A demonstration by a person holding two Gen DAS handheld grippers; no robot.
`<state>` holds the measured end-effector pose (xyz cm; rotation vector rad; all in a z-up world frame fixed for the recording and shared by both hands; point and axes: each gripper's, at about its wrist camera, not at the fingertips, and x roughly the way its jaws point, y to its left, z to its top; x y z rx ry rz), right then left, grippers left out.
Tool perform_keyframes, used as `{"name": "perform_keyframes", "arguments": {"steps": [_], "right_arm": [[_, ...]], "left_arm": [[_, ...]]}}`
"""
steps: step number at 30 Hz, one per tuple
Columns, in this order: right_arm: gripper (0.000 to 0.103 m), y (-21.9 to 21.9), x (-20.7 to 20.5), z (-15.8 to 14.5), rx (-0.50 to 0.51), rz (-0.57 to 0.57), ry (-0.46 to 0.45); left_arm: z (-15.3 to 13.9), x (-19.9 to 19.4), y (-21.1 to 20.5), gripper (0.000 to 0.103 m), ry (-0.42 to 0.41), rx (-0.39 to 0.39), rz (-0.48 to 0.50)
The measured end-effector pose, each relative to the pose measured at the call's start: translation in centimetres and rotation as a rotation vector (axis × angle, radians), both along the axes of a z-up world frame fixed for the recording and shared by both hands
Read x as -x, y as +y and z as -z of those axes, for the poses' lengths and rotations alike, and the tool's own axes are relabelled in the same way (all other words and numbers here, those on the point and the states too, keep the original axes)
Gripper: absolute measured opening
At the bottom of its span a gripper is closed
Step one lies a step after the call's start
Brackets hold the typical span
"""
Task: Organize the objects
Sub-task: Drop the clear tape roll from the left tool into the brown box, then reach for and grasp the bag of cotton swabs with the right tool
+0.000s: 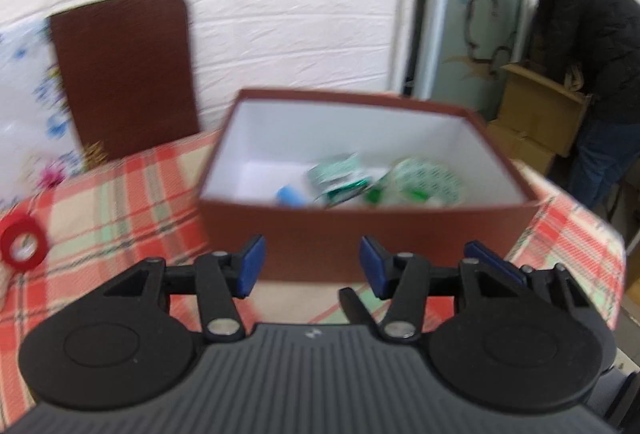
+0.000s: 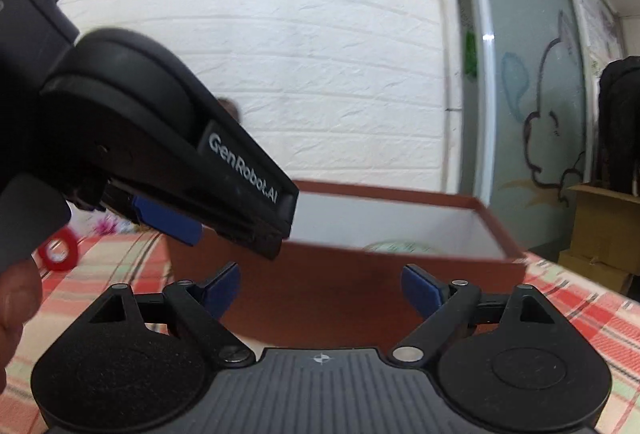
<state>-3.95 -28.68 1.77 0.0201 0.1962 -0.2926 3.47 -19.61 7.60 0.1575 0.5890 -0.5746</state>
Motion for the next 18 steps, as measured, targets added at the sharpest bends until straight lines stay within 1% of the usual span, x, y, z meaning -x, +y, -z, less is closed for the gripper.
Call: {"name": "perform_keyframes", "arguments": {"steps": [4, 7, 9, 13, 15, 18], "right_arm": [[0.087, 1.8, -0.6, 0.4, -0.021, -0.077, 0.076], [0.087, 3.6, -1.1, 1.0, -0.017, -0.135, 0.147], [0.087, 4.8, -1.3, 1.4, -0.023, -0.168, 0.196], [0.087, 5.9, -2.7, 2.2, -0.026, -0.222, 0.286], [0.087, 7.1, -3.0, 2.7, -0.018, -0.252, 0.329], [0.086, 8.9, -3.5, 3.4, 0.007, -0.299, 0.382]], "left_arm": [[2.1, -0.6, 2.9, 0.054, 0.045, -0.035, -0.097], [3.7, -0.8, 4.9, 0.054, 0.063, -0.082, -0.172], [4.6, -1.0, 6.3, 0.055, 0.079, -0.099, -0.211], [6.1, -1.4, 8.8, 0.055, 0.099, -0.126, -0.282], [6.8, -1.7, 10.0, 0.055, 0.112, -0.132, -0.310], [7.3, -1.7, 12.0, 0.060, 0.107, -0.116, -0.343]]}}
